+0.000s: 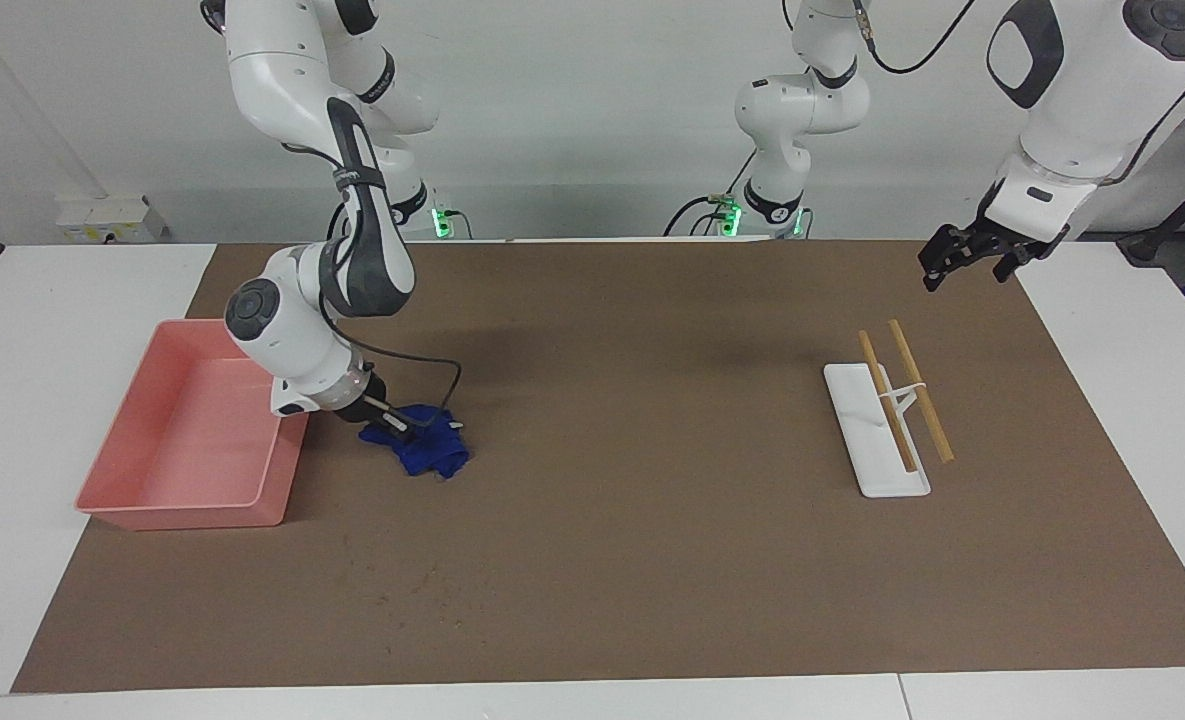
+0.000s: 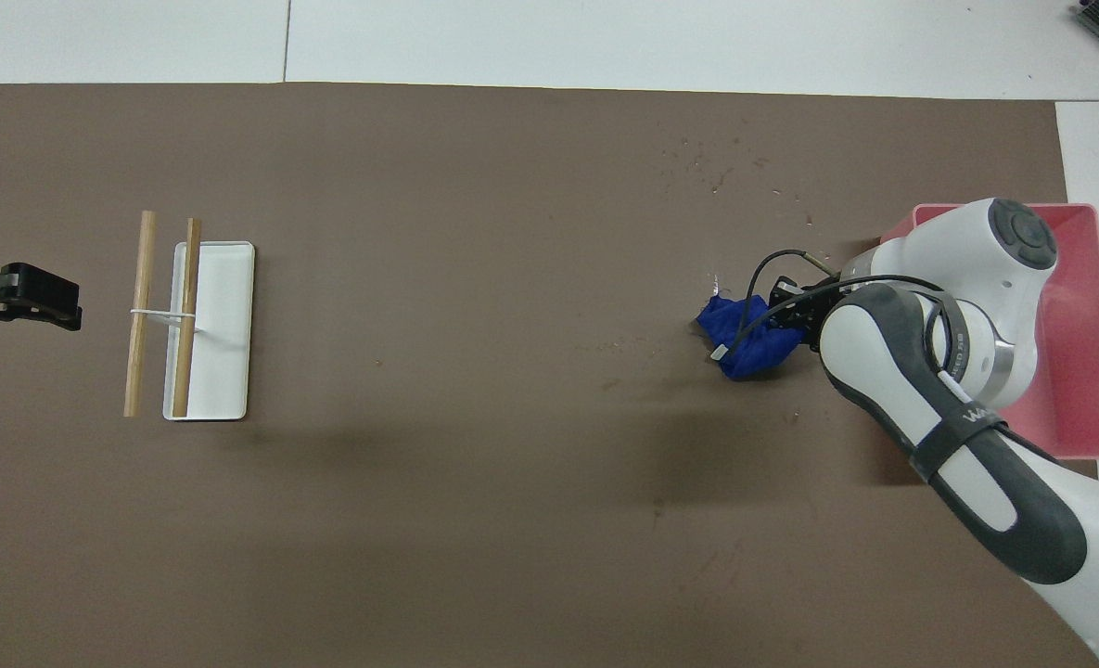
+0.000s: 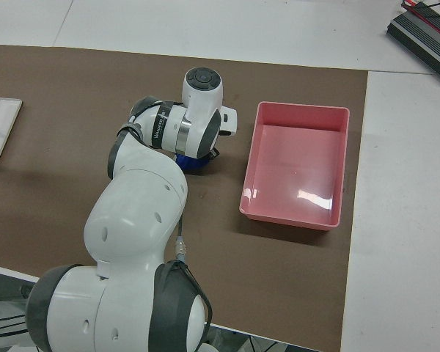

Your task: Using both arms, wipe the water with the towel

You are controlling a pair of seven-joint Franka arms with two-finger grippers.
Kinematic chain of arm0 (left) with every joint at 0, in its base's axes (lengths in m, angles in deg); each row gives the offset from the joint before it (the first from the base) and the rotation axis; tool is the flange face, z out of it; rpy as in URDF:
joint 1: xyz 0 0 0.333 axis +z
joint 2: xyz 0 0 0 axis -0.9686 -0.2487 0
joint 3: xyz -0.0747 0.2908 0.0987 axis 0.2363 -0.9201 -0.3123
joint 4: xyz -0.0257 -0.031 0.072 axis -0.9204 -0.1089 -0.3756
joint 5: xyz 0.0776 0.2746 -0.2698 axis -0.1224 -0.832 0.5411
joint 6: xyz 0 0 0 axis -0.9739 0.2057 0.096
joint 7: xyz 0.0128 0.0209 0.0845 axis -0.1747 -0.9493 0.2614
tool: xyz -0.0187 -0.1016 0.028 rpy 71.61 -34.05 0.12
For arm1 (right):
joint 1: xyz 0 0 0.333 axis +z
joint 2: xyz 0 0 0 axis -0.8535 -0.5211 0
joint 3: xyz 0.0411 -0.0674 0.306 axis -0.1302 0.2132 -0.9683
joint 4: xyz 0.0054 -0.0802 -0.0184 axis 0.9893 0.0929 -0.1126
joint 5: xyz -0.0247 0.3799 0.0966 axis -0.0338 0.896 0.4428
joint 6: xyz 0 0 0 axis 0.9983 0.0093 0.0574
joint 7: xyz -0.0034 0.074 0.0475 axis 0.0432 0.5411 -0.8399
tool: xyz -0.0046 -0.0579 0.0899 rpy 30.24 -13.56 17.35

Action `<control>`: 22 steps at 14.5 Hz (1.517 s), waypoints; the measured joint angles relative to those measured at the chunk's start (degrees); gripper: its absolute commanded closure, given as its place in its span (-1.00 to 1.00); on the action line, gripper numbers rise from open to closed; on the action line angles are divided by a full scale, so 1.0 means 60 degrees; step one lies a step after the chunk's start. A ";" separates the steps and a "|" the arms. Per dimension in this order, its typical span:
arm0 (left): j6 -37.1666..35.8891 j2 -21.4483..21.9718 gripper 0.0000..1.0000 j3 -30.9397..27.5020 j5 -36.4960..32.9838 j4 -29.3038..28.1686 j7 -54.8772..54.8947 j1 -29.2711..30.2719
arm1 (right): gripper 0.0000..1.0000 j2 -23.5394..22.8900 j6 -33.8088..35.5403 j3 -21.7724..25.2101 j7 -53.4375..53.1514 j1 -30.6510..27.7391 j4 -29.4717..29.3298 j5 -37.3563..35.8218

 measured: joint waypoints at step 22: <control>-0.0061 0.0260 -1.00 -0.0257 0.0568 0.0004 0.0573 -0.0454 | 1.00 -0.4808 -0.3866 0.0039 0.0123 -0.0114 -0.6751 -0.0889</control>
